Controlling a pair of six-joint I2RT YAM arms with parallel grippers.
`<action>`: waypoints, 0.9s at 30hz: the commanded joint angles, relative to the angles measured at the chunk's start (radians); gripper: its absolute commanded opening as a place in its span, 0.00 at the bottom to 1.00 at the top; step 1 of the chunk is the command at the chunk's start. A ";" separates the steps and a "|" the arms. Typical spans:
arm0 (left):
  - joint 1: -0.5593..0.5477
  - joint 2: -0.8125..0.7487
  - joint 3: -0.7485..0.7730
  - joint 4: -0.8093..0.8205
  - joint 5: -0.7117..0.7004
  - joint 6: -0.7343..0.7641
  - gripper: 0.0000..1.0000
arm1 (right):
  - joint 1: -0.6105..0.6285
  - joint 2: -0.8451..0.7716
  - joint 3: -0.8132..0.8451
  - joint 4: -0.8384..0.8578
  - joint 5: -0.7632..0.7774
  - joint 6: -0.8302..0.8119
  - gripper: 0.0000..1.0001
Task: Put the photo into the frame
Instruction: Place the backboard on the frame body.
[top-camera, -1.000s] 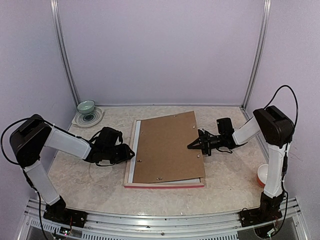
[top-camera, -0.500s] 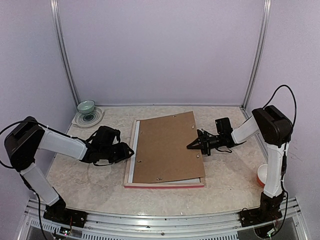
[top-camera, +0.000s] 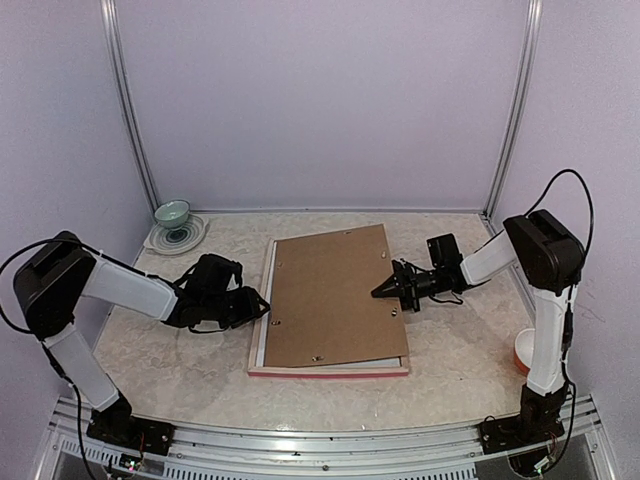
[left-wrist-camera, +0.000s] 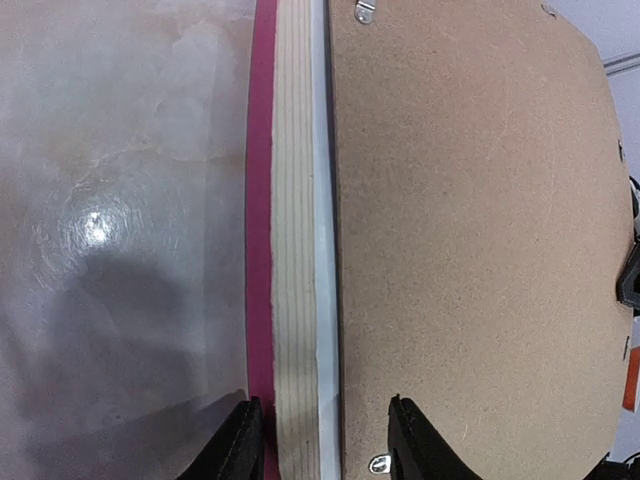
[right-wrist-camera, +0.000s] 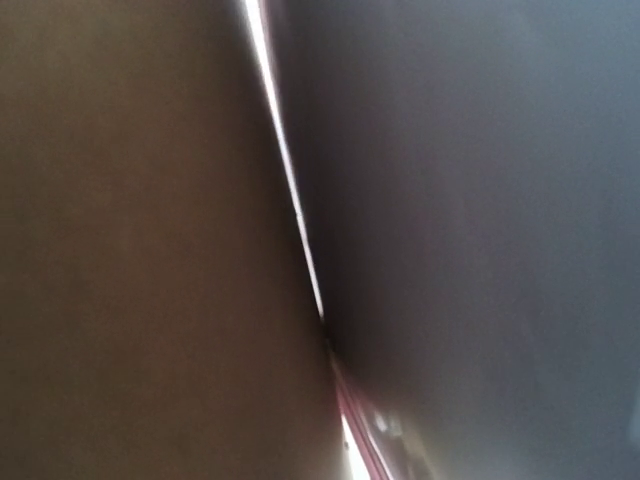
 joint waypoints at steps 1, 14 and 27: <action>-0.018 0.029 -0.015 0.042 0.046 -0.011 0.43 | 0.040 0.009 0.027 -0.065 0.026 -0.073 0.22; -0.017 0.022 -0.034 0.045 0.032 -0.019 0.43 | 0.056 -0.043 0.089 -0.296 0.138 -0.209 0.40; -0.003 0.019 -0.065 0.065 0.032 -0.034 0.43 | 0.060 -0.111 0.137 -0.543 0.262 -0.344 0.53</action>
